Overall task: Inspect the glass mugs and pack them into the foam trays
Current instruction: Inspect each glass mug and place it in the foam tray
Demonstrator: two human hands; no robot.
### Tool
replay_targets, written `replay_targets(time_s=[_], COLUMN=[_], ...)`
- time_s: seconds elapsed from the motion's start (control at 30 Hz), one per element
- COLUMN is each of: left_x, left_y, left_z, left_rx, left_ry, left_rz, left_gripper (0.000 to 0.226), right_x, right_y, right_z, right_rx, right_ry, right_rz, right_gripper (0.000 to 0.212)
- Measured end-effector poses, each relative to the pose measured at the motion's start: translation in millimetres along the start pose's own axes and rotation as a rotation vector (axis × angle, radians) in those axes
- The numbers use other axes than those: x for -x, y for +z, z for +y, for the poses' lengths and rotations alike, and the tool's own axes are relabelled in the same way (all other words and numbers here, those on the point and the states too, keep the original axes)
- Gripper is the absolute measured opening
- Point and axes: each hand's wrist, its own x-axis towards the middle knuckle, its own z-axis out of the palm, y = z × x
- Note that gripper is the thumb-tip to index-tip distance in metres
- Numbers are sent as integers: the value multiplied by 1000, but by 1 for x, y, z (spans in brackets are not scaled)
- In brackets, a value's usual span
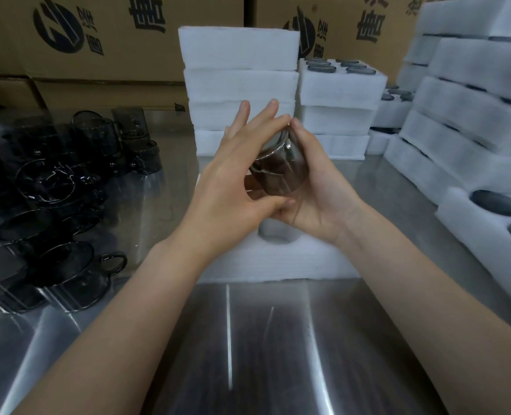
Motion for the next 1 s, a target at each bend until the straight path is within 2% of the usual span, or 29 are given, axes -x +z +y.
replay_targets(time_s=[0.07,0.17,0.27,0.47,0.6,0.83,1.0], left_x=[0,1,1,2,2,2,2], left_y=[0,1,3,5,3,1,2], left_z=[-1,-2,-2,-2,-1,1,2], left_rx=[30,22,-38,-64,-16,-49,-67], left_ry=[-41,-76,-76,-162,-154,-65,22], left_rz=[-12,-12,9,73,67,-4,-47], left_gripper=[93,98,100,86,83,86,84], right_x=[0,0,1,1,2,1,1], right_y=[1,2,4,9,10,7,4], right_z=[1,3,6,10,9,5,4], right_rx=[63,115,94,224,334,242,97], right_ry=[-39,-164,-242,-356,-345,-332,-340], right_rz=[43,120,143,260,325,347,316], right_gripper=[54,43,52,41,34,12,7])
